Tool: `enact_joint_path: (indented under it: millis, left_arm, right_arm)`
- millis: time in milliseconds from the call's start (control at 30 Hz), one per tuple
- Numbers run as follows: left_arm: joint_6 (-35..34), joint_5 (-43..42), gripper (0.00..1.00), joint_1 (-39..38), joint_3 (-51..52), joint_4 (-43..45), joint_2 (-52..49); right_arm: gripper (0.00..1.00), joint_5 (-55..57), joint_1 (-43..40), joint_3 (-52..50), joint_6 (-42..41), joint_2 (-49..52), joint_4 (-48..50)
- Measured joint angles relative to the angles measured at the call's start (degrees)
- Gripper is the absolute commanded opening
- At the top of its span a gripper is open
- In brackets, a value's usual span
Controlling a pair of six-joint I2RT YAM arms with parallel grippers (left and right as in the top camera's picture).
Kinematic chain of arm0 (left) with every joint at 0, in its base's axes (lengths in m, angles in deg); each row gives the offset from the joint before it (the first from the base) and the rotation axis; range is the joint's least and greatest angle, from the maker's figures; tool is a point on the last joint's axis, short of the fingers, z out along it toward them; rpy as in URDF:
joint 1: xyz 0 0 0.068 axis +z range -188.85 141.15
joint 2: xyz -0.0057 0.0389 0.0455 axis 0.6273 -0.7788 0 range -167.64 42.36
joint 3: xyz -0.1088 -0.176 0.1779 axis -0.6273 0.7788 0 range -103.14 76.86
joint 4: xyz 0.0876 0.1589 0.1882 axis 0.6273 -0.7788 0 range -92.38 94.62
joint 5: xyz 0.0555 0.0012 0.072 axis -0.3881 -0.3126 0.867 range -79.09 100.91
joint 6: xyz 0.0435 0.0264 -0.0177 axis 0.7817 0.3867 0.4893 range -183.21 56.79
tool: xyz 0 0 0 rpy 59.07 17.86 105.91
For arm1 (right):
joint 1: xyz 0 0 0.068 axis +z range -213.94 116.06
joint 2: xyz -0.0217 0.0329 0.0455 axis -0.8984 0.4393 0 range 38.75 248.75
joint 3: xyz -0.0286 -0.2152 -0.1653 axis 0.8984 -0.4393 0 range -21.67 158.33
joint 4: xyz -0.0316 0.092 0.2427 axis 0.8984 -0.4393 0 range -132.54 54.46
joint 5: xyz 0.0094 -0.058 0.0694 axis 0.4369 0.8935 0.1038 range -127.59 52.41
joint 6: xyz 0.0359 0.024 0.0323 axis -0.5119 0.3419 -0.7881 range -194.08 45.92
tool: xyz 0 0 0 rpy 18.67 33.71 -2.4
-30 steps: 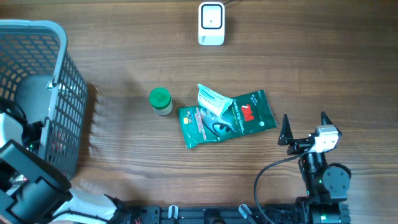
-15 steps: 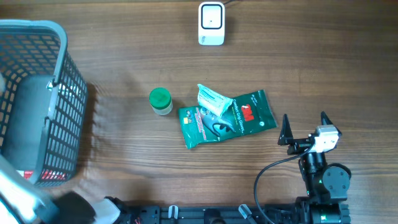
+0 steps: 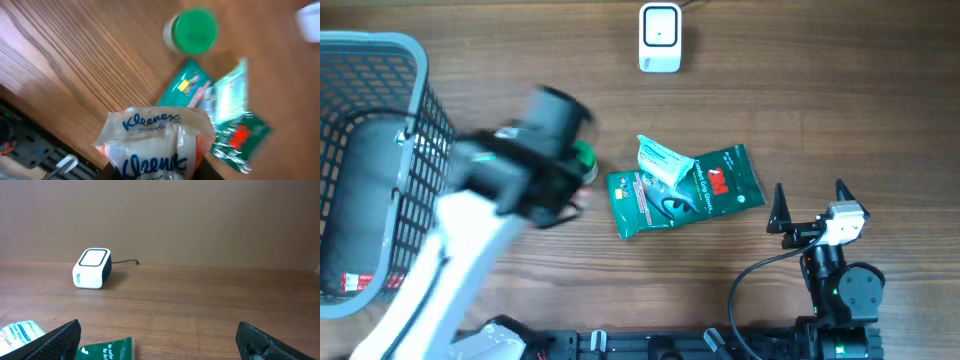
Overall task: Scan the item barcode
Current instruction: 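Carry the Kleenex pack out and place it left of the glove pack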
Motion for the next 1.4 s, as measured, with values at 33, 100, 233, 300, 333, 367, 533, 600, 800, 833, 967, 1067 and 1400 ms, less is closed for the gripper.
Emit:
enact_joint_path:
  millis: [33, 100, 233, 300, 333, 367, 533, 600, 800, 833, 967, 1067, 1400]
  left_arm:
    - [-2.1, 0.7, 0.21, -2.3, 2.5, 1.5, -1.8]
    - [-6.2, 2.6, 0.19, -6.7, 10.0, 9.9, -6.5]
    - [-8.9, 3.7, 0.24, -8.0, 18.9, 21.5, -17.4]
    - [-9.2, 3.7, 0.27, -8.0, 19.6, 22.1, -20.1]
    - [-9.3, 3.9, 0.32, -8.0, 19.7, 22.8, -21.2]
    - [-9.3, 4.4, 0.51, -8.0, 19.7, 23.4, -22.2]
    - [-9.8, 6.0, 0.94, -8.0, 19.7, 27.4, -24.2]
    - [-9.9, 7.4, 1.00, -8.0, 18.7, 23.7, -24.0]
    - [2.3, 18.9, 1.00, -7.6, -5.5, 14.8, -16.2]
    - [6.0, 21.3, 1.00, -6.9, -10.7, 14.8, -13.9]
    - [16.2, 32.0, 1.00, 3.4, -24.0, 17.2, -6.7]
    - [19.8, 35.5, 1.00, 20.6, -25.2, 18.9, -3.3]
    - [30.0, 4.6, 1.00, 61.4, -25.2, 18.8, -19.3]
  right_arm:
    - [1.00, 0.0, 0.0, 0.0, 0.0, 0.0, 0.0]
    - [1.00, 0.0, 0.0, 0.0, 0.0, 0.0, 0.0]
    - [1.00, 0.0, 0.0, 0.0, 0.0, 0.0, 0.0]
    - [1.00, 0.0, 0.0, 0.0, 0.0, 0.0, 0.0]
    - [1.00, 0.0, 0.0, 0.0, 0.0, 0.0, 0.0]
    - [1.00, 0.0, 0.0, 0.0, 0.0, 0.0, 0.0]
    - [1.00, 0.0, 0.0, 0.0, 0.0, 0.0, 0.0]
    - [1.00, 0.0, 0.0, 0.0, 0.0, 0.0, -0.1]
    - [1.00, 0.0, 0.0, 0.0, 0.0, 0.0, 0.0]
    - [1.00, 0.0, 0.0, 0.0, 0.0, 0.0, 0.0]
    - [1.00, 0.0, 0.0, 0.0, 0.0, 0.0, 0.0]
    - [1.00, 0.0, 0.0, 0.0, 0.0, 0.0, 0.0]
    - [1.00, 0.0, 0.0, 0.0, 0.0, 0.0, 0.0]
